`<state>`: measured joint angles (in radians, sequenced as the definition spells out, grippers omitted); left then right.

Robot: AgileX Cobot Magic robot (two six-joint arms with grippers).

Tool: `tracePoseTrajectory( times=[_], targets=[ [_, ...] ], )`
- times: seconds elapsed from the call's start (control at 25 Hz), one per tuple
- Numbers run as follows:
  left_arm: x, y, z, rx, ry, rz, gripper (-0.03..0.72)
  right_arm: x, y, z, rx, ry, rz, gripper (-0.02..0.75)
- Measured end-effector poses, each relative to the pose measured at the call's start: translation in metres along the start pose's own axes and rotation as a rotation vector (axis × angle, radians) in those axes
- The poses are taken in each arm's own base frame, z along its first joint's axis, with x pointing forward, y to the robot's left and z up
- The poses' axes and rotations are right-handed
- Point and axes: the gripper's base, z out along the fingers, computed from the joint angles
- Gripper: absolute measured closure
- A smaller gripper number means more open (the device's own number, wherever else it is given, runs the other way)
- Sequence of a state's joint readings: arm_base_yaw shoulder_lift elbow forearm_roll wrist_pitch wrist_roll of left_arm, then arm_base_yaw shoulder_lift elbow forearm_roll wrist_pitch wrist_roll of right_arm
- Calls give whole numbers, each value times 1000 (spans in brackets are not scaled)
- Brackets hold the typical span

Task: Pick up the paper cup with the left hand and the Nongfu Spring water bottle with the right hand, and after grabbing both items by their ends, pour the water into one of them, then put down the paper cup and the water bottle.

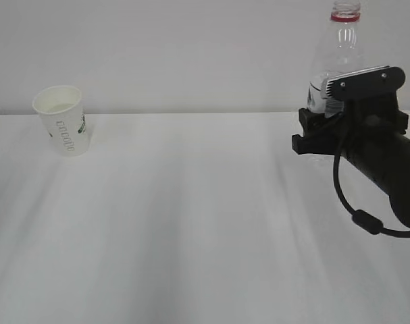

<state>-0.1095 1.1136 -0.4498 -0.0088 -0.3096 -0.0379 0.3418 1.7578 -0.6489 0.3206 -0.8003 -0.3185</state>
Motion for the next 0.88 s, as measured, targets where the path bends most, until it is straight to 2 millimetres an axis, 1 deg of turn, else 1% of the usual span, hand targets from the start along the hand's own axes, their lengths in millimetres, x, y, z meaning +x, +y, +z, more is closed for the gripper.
tracePoseTrajectory(
  times=[0.12,0.24,0.36,0.52,0.64,0.88],
  targets=[
    [-2,0,0,1,-24,0,109,2,-10,2,30,6,26,262],
    [-2,0,1,1,-32,0,109,4,-24,4,72,9,39,262],
    [1,0,4,0,-15,0,109,6,-42,5,120,14,50,262],
    [4,0,8,0,2,0,109,8,-59,6,153,15,44,262],
    [4,0,8,0,-1,0,109,9,-64,7,148,4,28,262],
    [3,0,8,0,-16,0,109,18,-58,23,84,10,42,262]
  ],
)
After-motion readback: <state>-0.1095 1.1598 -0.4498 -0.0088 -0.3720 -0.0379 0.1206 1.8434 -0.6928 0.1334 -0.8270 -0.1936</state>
